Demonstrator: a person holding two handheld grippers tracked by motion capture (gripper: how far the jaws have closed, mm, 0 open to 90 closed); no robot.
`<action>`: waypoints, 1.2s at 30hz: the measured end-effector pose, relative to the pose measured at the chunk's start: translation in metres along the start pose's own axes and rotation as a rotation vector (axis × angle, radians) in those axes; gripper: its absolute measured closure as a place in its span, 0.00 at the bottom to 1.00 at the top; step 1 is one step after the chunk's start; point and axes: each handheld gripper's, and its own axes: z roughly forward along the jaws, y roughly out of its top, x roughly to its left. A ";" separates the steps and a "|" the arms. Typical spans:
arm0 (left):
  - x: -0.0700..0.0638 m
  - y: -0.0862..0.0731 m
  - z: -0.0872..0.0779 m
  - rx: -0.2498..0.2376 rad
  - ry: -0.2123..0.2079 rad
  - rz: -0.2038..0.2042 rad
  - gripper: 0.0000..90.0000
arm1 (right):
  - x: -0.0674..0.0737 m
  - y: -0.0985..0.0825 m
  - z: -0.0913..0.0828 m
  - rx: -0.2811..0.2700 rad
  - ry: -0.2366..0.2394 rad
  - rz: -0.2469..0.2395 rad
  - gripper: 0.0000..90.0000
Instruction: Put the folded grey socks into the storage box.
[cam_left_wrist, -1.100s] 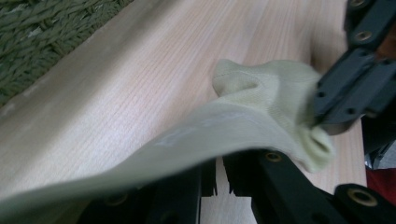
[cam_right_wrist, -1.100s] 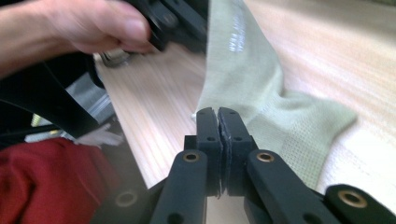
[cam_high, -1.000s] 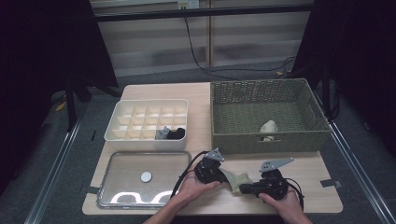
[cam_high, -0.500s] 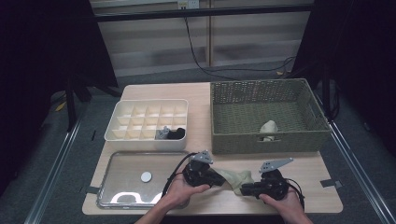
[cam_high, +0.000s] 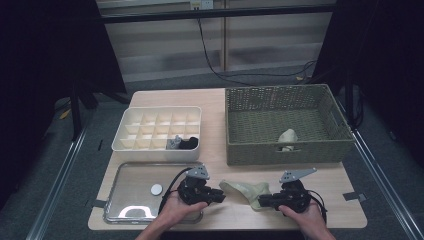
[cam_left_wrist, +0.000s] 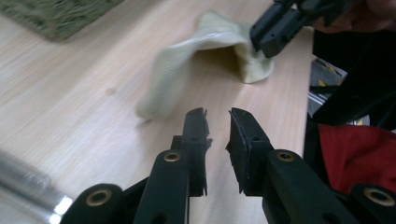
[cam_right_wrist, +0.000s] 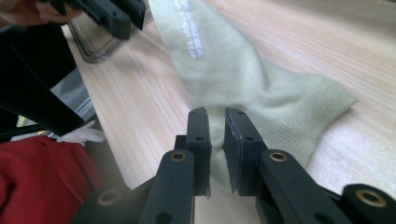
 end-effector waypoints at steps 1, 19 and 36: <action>0.001 0.000 0.000 0.006 0.008 -0.005 0.85 | -0.001 0.000 0.001 0.006 -0.007 -0.005 0.90; 0.011 0.010 -0.002 -0.073 0.024 -0.036 0.86 | -0.008 -0.009 -0.013 0.004 -0.073 0.010 0.90; -0.003 0.001 0.024 0.081 0.021 0.062 0.86 | -0.020 -0.001 -0.004 0.001 -0.108 0.018 0.93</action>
